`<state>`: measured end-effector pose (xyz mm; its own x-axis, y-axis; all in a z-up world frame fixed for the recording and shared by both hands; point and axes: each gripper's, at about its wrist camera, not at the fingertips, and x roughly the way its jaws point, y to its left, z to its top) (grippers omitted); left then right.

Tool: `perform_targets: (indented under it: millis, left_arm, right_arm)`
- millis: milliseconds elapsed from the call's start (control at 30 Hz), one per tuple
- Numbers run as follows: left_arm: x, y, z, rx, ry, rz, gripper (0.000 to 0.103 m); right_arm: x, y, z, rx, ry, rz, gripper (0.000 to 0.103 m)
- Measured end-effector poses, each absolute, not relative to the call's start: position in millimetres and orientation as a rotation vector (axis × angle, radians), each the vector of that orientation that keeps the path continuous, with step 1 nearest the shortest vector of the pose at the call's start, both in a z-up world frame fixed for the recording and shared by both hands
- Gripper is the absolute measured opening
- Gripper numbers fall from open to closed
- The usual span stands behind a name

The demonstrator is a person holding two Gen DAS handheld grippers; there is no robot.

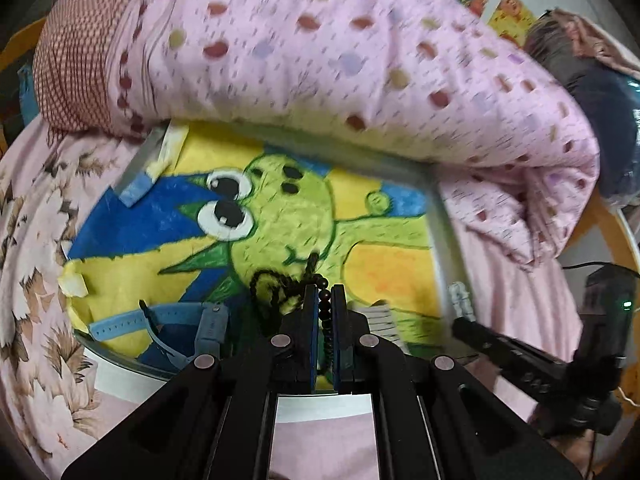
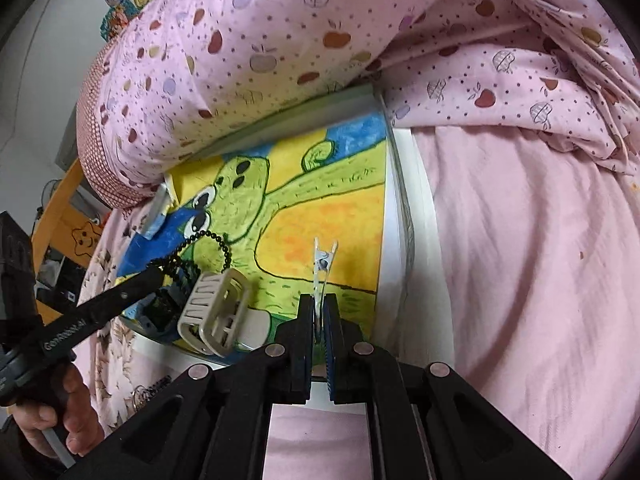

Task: Organize jewelry
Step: 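Carry the bracelet and key charm into the tray and open both tools, then withdraw both tools from the tray back over the remaining jewelry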

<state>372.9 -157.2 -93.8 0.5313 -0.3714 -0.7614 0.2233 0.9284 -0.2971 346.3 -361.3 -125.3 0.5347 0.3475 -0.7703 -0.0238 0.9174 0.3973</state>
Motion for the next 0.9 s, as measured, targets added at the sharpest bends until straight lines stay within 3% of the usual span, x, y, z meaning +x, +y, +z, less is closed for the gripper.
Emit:
perform_targets:
  millis: [200, 267, 300, 367, 400, 433, 567, 700, 767, 800, 900]
  left_arm:
    - [378, -162, -113, -0.128, 1.019, -0.330, 0.004]
    - [379, -160, -116, -0.138, 1.041, -0.323, 0.005]
    - [379, -159, -116, -0.134, 1.075, -0.315, 0.009]
    - [379, -156, -115, -0.146, 1.086, -0.315, 0.029]
    - [379, -154, -113, -0.155, 1.086, -0.310, 0.047]
    - [379, -151, -109, -0.173, 1.079, -0.305, 0.053]
    - [375, -143, -92, -0.211, 1.045, -0.302, 0.054]
    - [362, -136, -70, -0.213, 0.976, -0.290, 0.071]
    - [354, -132, -59, -0.223, 0.937, -0.281, 0.083]
    - [349, -129, -53, -0.231, 0.914, -0.278, 0.089]
    - [336, -121, -34, -0.241, 0.841, -0.262, 0.094]
  right_arm:
    - [348, -363, -127, 0.364, 0.998, 0.218, 0.008]
    - [348, -367, -124, 0.376, 0.984, 0.208, 0.019]
    - [347, -369, -121, 0.385, 0.975, 0.206, 0.024]
    - [345, -374, -113, 0.398, 0.935, 0.205, 0.031]
    - [344, -375, -109, 0.396, 0.917, 0.201, 0.033]
    - [341, -377, -103, 0.394, 0.891, 0.194, 0.038]
    - [333, -378, -85, 0.391, 0.795, 0.202, 0.058]
    - [316, -377, -62, 0.374, 0.659, 0.201, 0.074]
    - [309, -377, -53, 0.371, 0.610, 0.184, 0.091]
    - [303, -377, -48, 0.372, 0.573, 0.176, 0.095]
    - [289, -377, -37, 0.373, 0.506, 0.170, 0.099]
